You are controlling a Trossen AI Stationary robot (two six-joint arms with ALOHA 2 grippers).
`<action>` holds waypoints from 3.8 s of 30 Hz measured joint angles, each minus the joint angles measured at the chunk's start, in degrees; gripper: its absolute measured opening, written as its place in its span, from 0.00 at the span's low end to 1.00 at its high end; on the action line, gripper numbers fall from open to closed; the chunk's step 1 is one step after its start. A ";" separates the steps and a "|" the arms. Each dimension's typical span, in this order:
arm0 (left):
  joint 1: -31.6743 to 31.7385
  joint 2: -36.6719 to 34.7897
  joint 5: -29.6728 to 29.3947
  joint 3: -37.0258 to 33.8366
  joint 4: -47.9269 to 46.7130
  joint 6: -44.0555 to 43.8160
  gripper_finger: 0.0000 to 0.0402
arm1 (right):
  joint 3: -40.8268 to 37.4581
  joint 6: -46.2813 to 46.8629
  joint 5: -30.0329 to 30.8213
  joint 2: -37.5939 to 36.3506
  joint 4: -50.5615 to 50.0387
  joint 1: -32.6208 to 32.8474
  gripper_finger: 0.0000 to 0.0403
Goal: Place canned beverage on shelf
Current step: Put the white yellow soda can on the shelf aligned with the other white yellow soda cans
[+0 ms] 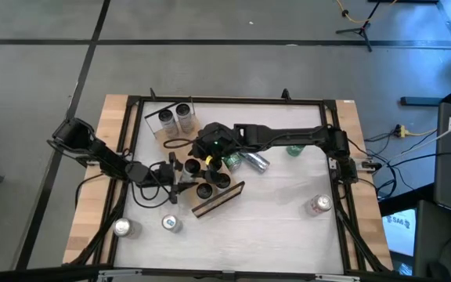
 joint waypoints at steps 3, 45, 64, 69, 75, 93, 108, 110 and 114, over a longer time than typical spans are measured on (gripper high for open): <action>0.00 0.01 -0.05 0.84 -0.11 0.06 0.59 | 0.02 0.03 -0.05 0.66 1.07 0.04 0.95; -0.07 -0.04 -3.86 2.62 -2.64 2.90 0.80 | -0.02 0.11 -2.98 1.57 -0.22 -0.02 0.64; -6.63 -0.26 -13.46 2.60 -2.86 7.63 0.83 | 4.66 -0.08 -0.99 1.55 -8.58 0.06 0.64; -11.69 -1.36 -25.30 2.57 -2.88 11.45 0.83 | 4.66 -0.09 -0.83 1.55 -10.23 0.04 0.64; -17.49 -5.04 -33.03 2.56 -2.71 15.12 0.83 | 4.66 0.07 -0.90 1.53 -10.21 0.04 0.65; -18.92 -11.04 -37.48 2.56 -2.75 19.62 0.83 | 4.68 0.22 2.72 2.02 -8.96 3.14 0.65; -15.22 -10.97 -36.88 2.56 -3.04 14.32 0.83 | 4.70 0.13 2.82 3.13 -8.85 3.39 0.65; -14.32 -10.97 -35.28 2.56 -4.60 12.47 0.83 | 4.70 0.13 2.83 3.13 -8.86 3.39 0.65; -13.49 -10.95 -33.79 2.55 -8.42 8.16 0.83 | 4.70 0.12 2.82 3.13 -9.04 3.39 0.65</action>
